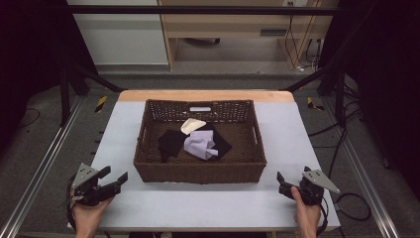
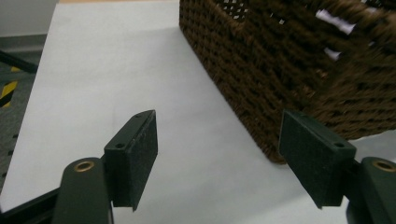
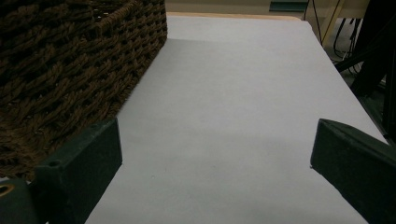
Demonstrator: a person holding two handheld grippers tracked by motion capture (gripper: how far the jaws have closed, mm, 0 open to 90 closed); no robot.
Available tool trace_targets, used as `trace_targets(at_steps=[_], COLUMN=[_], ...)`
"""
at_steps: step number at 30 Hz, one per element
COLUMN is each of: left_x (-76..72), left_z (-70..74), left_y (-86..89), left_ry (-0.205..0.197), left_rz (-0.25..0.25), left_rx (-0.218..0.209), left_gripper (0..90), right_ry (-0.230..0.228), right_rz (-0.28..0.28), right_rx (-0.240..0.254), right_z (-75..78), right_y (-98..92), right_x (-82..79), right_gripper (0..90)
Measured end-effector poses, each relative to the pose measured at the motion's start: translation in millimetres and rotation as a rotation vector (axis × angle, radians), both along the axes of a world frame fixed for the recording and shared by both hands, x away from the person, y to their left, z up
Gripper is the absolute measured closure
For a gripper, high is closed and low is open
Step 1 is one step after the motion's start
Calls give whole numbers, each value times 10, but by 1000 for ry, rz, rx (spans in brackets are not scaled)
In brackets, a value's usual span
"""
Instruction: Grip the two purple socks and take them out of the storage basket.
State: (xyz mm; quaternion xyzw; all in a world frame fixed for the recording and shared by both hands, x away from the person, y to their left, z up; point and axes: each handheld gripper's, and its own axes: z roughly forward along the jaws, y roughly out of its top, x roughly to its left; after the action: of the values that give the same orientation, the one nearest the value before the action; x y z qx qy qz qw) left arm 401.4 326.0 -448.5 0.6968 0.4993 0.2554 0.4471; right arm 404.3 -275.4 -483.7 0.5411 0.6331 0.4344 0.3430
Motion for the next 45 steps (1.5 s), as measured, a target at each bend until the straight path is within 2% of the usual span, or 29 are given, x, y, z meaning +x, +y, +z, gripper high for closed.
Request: trace_targets(at_steps=[5, 6, 9, 13, 17, 20, 23, 24, 27, 28, 32, 37, 45], left_x=[-16, -18, -12, -2, -4, 0, 28, 62, 99, 128, 202, 306, 447], left_z=[48, 78, 113, 233, 303, 429, 500, 568, 631, 683, 762, 842, 976], left_y=[-4, -6, -16, -30, -44, -77, -103, -146, -200, -256, -353, -468, -693], left_ry=[-18, -19, -15, -53, -74, -111, -124, -139, -144, -160, -165, -169, -185], left_rz=[9, 2, 4, 8, 8, 0, -11, -21, -37, -43, -59, -66, -99], left_rx=[-23, -40, -42, -40, -40, -45, -55, -59, -61, -55, -55, -65, -47], left_gripper=[299, 301, 307, 315, 322, 330, 333, 333, 332, 331, 328, 330, 340], right_ry=[6, 4, 4, 8, 12, 9, 6, 6, 8, 8, 9, 11, 14], right_rz=[-7, -17, -22, -21, -16, -15, -12, -12, -12, -11, -6, -5, -3], right_rx=[10, 19, 31, 27, 27, 24, 25, 25, 23, 17, 5, 14, 11], right_z=[-5, -4, -5, -6, -7, -7, -6, -7, -7, -8, -8, -7, -8], right_y=[-14, -26, -37, -35, -35, -30, -31, -31, -27, -21, -9, -14, -15], right_x=[9, 3, 3, 6, 12, 12, 5, 6, 9, 11, 13, 11, 14], right_gripper=[40, 40, 40, 41, 43, 42, 41, 41, 41, 41, 38, 39, 38])
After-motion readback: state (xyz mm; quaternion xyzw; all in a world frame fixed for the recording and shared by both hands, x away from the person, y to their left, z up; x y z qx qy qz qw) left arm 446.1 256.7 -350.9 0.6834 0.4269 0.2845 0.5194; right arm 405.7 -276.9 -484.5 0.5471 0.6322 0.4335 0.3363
